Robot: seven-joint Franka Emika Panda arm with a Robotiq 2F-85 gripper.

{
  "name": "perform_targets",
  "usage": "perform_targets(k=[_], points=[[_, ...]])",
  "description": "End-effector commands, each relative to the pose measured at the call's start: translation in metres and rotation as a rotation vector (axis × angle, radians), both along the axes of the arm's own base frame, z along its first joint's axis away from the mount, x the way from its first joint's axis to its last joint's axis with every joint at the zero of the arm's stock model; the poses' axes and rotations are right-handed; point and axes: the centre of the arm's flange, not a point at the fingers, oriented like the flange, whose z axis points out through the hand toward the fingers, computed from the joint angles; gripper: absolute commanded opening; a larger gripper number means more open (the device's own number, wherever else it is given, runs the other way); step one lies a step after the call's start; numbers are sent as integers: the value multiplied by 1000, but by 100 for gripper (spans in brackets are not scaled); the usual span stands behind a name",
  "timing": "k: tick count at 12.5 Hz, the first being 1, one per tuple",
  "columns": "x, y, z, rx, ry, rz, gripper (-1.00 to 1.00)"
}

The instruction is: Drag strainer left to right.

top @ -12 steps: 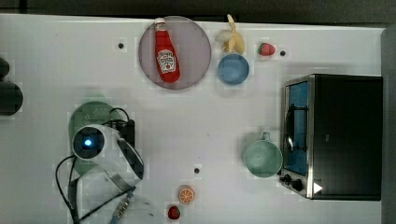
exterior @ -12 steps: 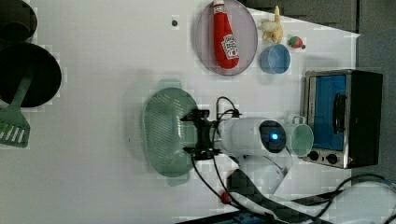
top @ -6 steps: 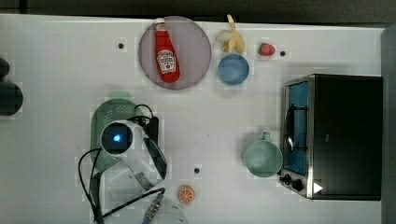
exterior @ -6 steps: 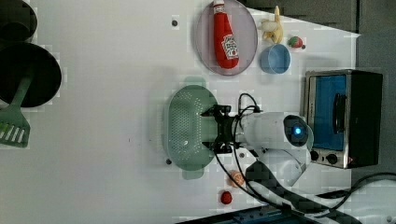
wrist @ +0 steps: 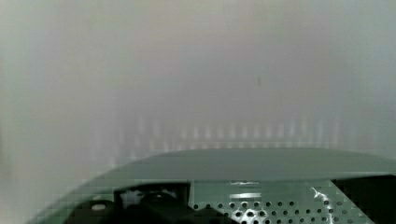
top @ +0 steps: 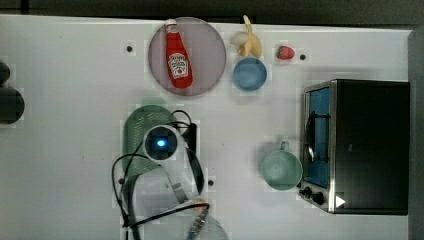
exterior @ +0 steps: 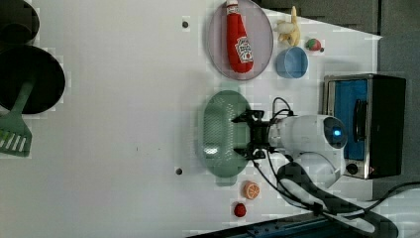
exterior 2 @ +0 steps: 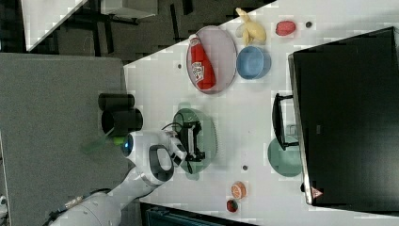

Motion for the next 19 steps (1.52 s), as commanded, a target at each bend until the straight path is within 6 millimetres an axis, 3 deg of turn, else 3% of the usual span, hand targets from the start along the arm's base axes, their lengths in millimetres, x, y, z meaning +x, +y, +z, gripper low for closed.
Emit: perform_targets(k=[1, 14, 16, 19], points=[[12, -52, 7, -19, -18, 12, 100], [15, -181, 10, -84, -19, 46, 100], [14, -184, 10, -86, -18, 41, 100], [22, -162, 31, -81, -42, 153, 100]])
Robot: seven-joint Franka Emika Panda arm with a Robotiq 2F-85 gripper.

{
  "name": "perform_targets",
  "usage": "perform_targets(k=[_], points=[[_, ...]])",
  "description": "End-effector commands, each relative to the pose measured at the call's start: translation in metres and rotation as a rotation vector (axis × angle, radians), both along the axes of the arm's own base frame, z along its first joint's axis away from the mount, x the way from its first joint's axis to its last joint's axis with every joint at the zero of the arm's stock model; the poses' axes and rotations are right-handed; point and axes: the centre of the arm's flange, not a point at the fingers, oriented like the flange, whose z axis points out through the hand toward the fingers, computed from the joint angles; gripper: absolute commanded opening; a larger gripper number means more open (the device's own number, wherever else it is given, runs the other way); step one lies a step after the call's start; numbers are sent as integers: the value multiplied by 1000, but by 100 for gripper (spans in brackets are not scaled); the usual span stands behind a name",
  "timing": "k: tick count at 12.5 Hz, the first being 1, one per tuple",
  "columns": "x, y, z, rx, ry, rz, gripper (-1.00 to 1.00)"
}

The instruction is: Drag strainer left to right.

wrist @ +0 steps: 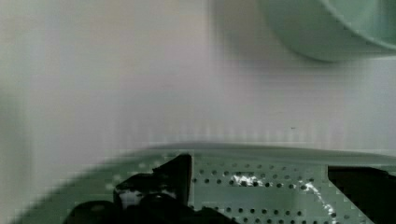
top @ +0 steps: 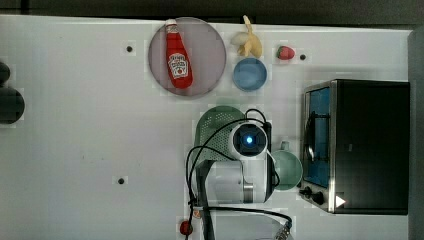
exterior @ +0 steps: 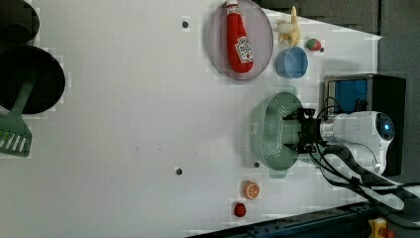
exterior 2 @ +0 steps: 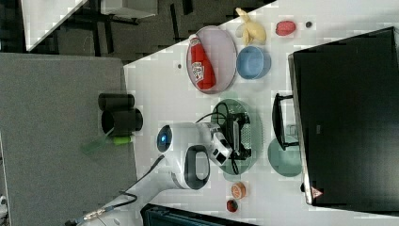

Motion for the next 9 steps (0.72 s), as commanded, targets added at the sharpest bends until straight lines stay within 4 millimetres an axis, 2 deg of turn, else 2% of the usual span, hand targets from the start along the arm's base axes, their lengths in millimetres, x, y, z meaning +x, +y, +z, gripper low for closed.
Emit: perform_targets(k=[1, 3, 4, 7, 9], points=[[18, 35, 45, 8, -56, 225, 100], [24, 39, 84, -12, -39, 334, 100], [29, 39, 110, -29, -27, 383, 100], [41, 37, 209, -41, -5, 481, 100], [34, 42, 279, 66, 3, 535, 100]])
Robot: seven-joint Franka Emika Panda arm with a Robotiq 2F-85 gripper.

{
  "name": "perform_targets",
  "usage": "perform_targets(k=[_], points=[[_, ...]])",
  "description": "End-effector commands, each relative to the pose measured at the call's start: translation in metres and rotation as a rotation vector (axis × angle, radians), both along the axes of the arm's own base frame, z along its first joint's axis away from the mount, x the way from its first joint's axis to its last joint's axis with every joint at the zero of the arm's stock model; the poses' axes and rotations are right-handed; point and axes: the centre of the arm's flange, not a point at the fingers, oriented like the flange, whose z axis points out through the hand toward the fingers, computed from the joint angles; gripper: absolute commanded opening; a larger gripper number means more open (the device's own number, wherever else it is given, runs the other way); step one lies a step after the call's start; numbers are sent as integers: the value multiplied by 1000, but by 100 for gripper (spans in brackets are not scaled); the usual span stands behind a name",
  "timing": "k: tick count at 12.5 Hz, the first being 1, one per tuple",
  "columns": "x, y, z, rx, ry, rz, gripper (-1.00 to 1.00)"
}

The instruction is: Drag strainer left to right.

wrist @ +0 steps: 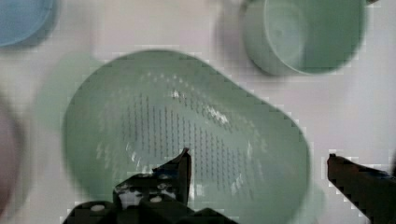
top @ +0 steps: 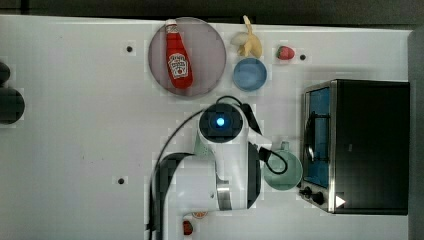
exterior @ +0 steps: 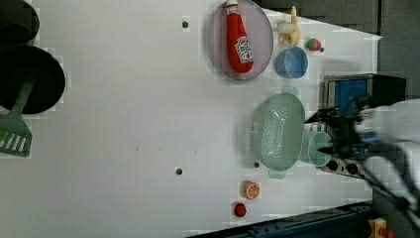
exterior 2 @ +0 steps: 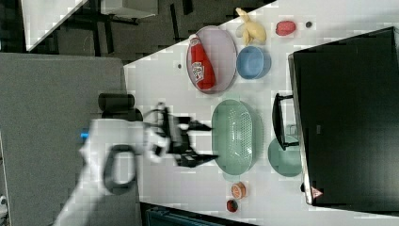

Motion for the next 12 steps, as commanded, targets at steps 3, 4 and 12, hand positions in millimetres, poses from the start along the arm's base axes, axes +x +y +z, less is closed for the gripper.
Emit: perform_targets(k=[3, 4, 12], points=[[-7, -10, 201, 183, -110, 256, 100], [-13, -10, 230, 155, -109, 269, 100], [-31, -18, 285, 159, -90, 293, 100]])
